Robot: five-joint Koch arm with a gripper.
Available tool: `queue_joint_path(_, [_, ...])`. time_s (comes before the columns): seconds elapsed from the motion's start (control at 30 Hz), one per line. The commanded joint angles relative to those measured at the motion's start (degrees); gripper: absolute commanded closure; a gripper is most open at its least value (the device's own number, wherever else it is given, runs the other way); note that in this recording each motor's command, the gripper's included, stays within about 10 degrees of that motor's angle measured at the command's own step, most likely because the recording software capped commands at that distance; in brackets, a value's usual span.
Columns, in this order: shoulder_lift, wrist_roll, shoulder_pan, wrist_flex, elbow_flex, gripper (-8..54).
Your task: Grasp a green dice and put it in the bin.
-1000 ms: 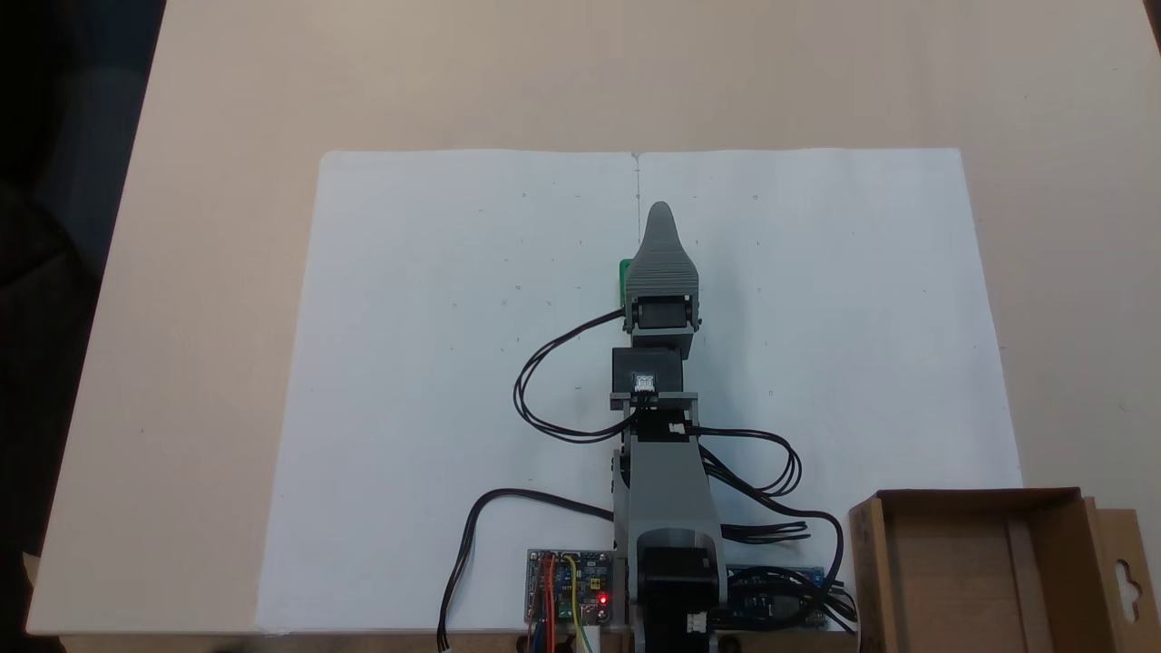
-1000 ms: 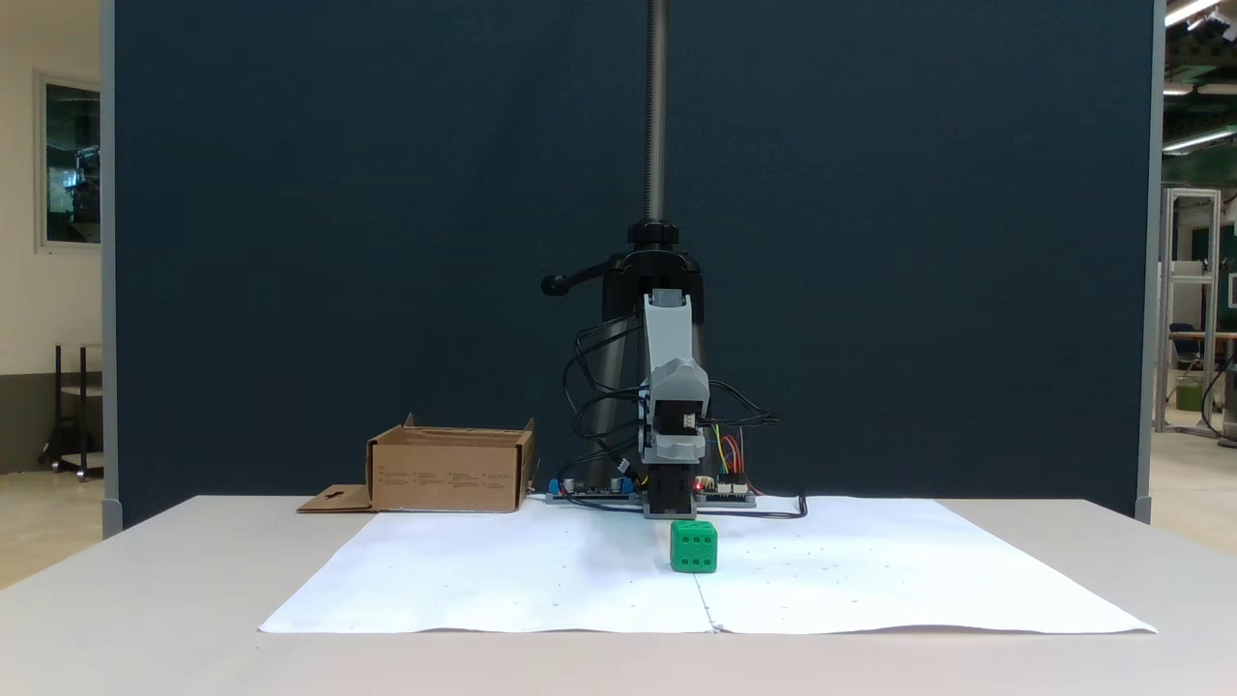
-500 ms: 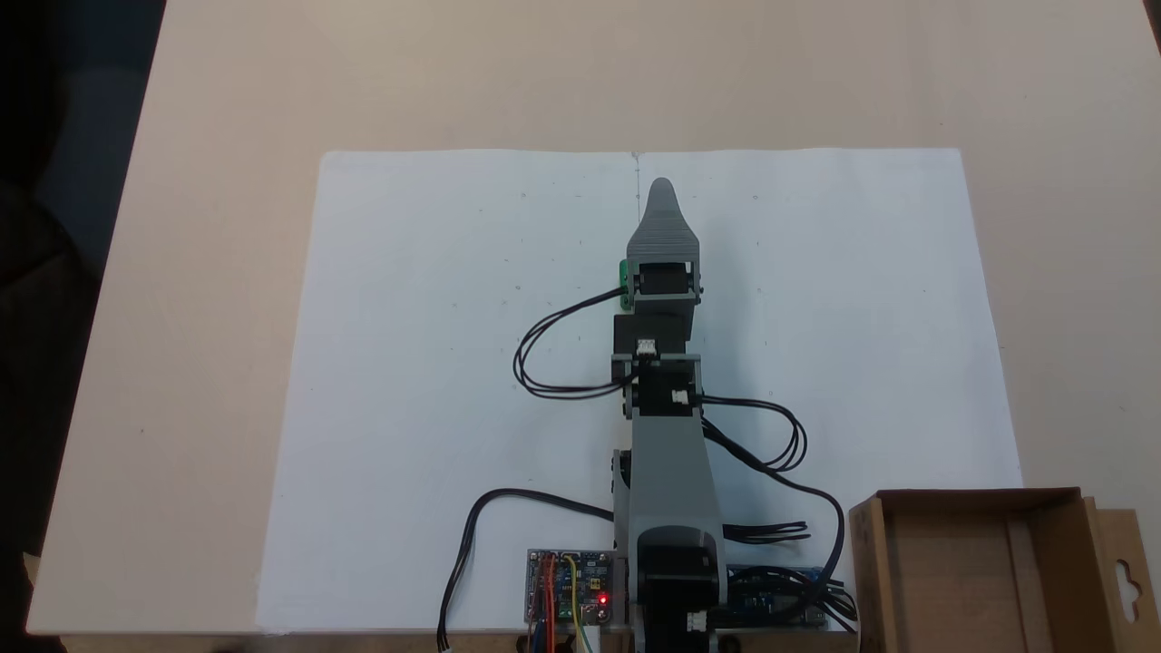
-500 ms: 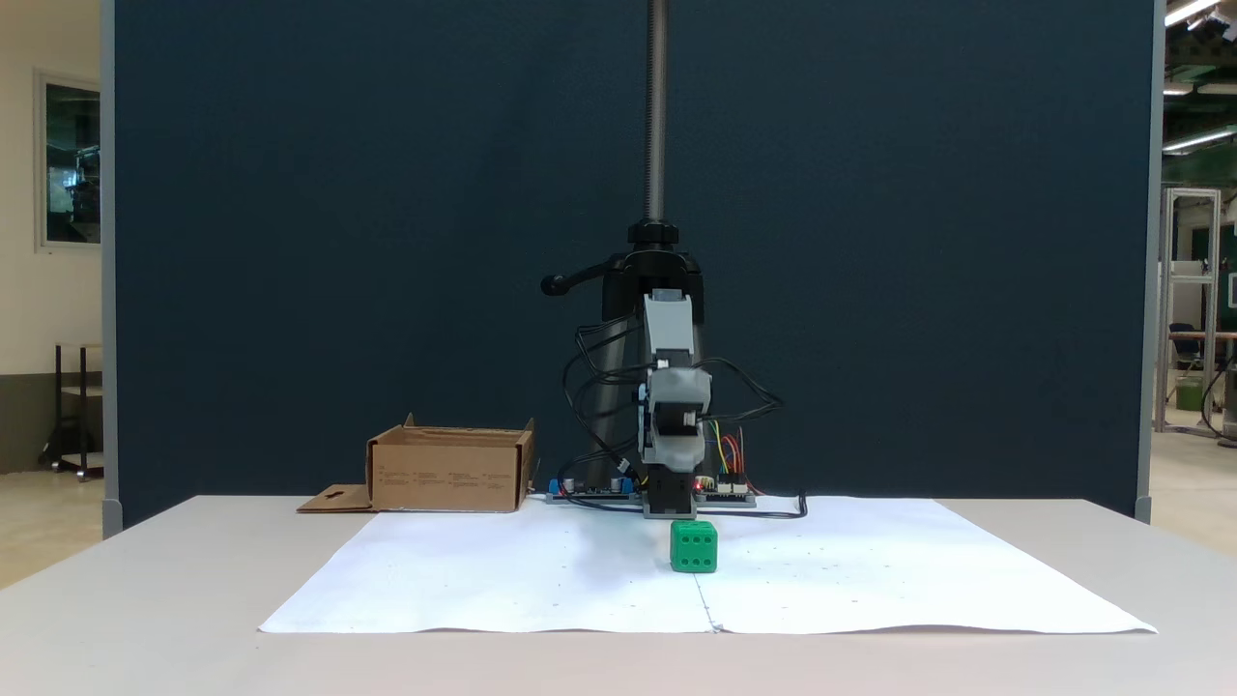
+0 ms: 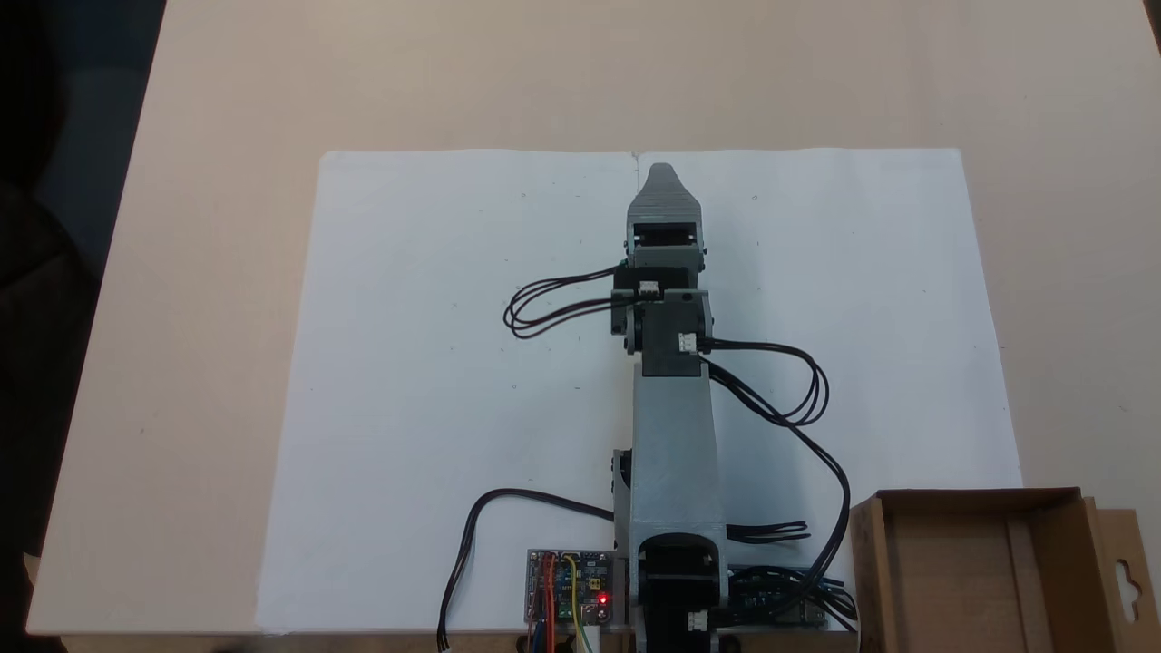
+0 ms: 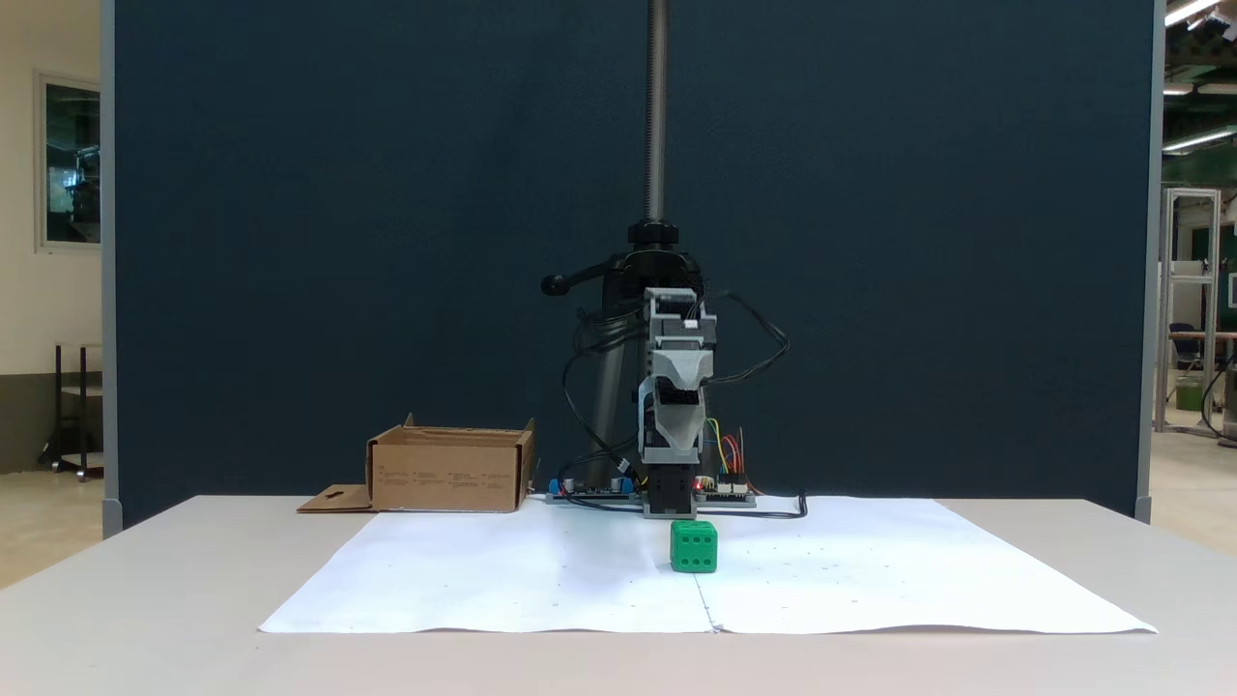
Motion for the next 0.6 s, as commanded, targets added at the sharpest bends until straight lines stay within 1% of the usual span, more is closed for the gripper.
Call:
queue_joint_path(0.0, [5.1,0.9,-1.9,9.2,-3.6,5.3])
queue_joint_path(0.13, [0.2,3.1,-2.1,21.2,-7.4,5.3])
queue_joint_path(0.17, [-0.7,3.5,-2.1,26.9,-8.4,5.3])
queue_joint_path(0.23, [-3.2,5.7,-2.1,29.9,-10.0,5.3])
queue_joint_path(0.4, [-11.2,9.2,-3.3,30.2,-11.9,5.3])
queue_joint_path(0.57, [-17.6,10.3,-3.5,30.2,-14.5,5.3])
